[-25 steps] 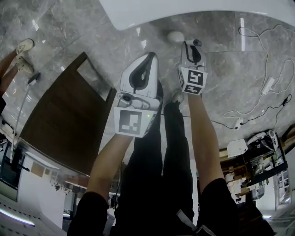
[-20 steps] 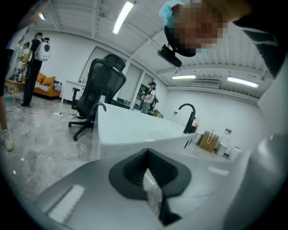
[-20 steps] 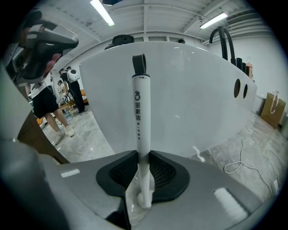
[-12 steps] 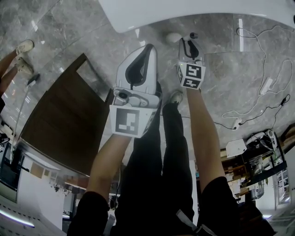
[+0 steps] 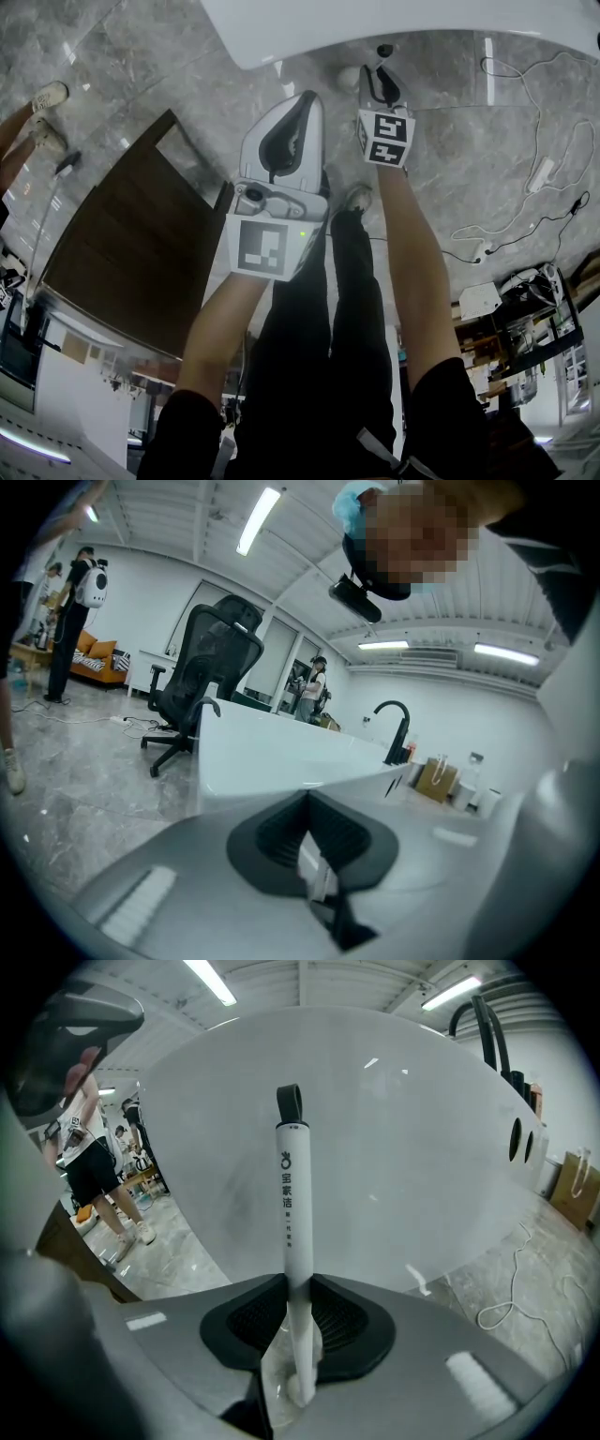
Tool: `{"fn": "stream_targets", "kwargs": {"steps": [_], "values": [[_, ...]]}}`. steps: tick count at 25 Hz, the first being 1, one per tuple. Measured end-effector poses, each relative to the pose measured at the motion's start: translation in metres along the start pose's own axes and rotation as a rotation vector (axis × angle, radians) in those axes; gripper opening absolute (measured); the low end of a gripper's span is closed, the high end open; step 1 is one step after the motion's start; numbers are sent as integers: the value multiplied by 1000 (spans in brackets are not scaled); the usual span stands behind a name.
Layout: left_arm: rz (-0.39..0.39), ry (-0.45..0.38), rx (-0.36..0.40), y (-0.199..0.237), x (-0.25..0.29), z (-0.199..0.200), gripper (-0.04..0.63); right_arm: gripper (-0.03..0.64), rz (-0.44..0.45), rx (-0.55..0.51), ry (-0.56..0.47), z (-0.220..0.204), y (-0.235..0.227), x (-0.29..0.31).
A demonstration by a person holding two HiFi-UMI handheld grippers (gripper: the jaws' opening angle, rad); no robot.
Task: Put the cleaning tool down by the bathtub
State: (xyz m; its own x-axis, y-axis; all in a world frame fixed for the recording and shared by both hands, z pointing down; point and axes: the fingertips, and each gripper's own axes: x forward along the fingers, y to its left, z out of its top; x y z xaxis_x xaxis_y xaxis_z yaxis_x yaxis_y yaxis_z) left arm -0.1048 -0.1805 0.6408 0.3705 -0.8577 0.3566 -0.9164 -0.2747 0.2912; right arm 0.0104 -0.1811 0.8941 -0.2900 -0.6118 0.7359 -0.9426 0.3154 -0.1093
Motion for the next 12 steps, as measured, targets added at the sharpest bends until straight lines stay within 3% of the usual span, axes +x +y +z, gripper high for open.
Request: {"fn": "stream_targets", "kwargs": {"steps": [12], "values": [[6,-19,-32,1,-3,-6,8,84,9,-5,32,6,-1,14]]}}
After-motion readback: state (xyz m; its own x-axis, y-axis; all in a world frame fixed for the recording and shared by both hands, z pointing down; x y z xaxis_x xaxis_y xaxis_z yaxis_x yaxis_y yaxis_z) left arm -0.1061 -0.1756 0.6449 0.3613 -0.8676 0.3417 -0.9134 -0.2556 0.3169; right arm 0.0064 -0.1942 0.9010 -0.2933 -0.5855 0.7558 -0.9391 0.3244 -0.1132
